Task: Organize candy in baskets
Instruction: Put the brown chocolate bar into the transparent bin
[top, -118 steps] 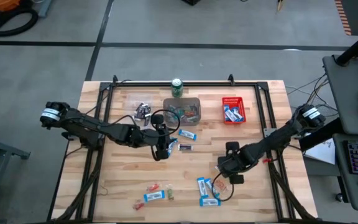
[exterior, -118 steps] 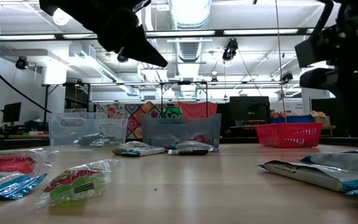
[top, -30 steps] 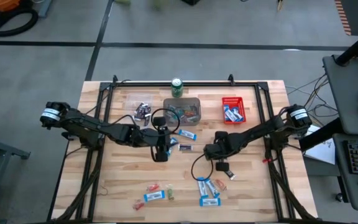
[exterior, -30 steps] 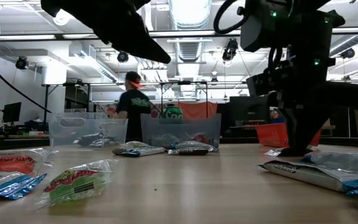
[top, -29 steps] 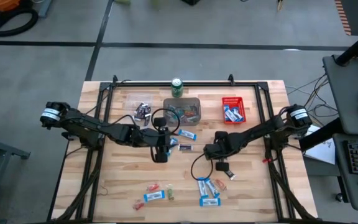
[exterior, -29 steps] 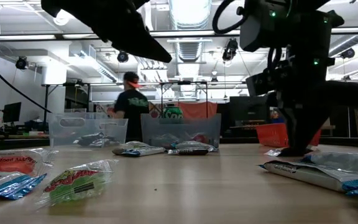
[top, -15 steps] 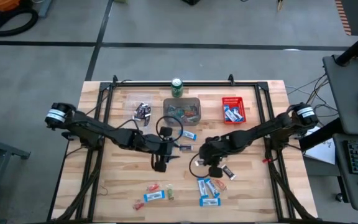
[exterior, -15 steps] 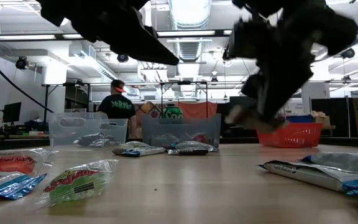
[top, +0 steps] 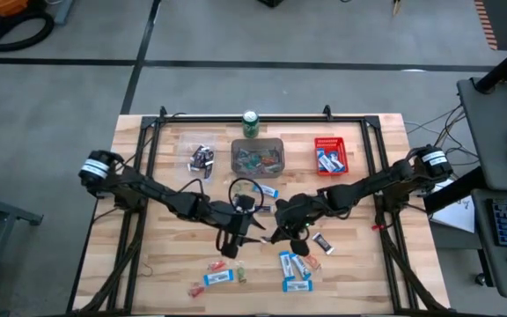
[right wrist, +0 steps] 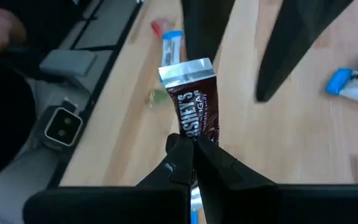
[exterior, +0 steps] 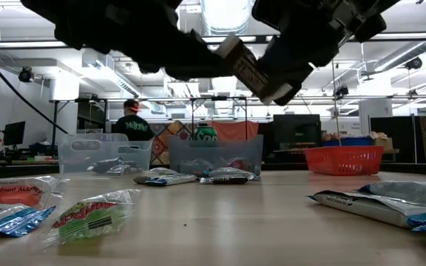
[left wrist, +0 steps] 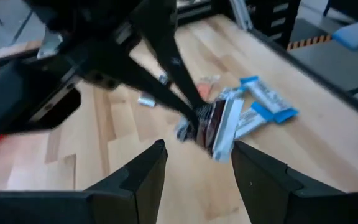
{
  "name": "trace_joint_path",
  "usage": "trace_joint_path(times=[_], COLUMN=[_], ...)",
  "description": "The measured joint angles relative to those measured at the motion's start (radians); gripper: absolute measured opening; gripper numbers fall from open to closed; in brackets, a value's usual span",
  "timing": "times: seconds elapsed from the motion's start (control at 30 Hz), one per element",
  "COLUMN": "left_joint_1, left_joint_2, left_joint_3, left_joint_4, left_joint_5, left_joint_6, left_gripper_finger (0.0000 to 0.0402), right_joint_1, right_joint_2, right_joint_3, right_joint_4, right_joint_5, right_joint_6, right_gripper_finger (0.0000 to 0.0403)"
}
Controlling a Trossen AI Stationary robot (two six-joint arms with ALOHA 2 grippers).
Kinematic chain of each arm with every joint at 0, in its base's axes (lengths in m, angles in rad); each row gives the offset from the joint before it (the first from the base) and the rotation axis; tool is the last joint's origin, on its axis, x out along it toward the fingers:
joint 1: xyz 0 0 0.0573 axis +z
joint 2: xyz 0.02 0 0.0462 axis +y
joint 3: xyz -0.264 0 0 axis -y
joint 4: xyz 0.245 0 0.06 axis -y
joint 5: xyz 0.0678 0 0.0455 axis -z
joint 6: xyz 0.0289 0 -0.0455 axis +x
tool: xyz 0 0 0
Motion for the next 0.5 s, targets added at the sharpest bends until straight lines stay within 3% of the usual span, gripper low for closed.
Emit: trace_joint_path(times=[0.27, 0.5], left_joint_1=[-0.002, -0.002], left_joint_2=[0.003, 0.003], left_joint_3=[0.001, 0.001], left_joint_4=[0.057, 0.055], left_joint_5=[0.000, -0.004], left_joint_6=[0.004, -0.018], left_gripper_finger=[0.0146, 0.0017], right_joint_1=[-0.007, -0.006], right_joint_2=[0.000, 0.000], right_joint_3=[0.000, -0.001], right_joint_4=[0.083, 0.080], right_joint_5=[0.009, 0.087], right_joint_6=[0.024, 0.029], right_gripper_finger=[0.0008, 0.0009])
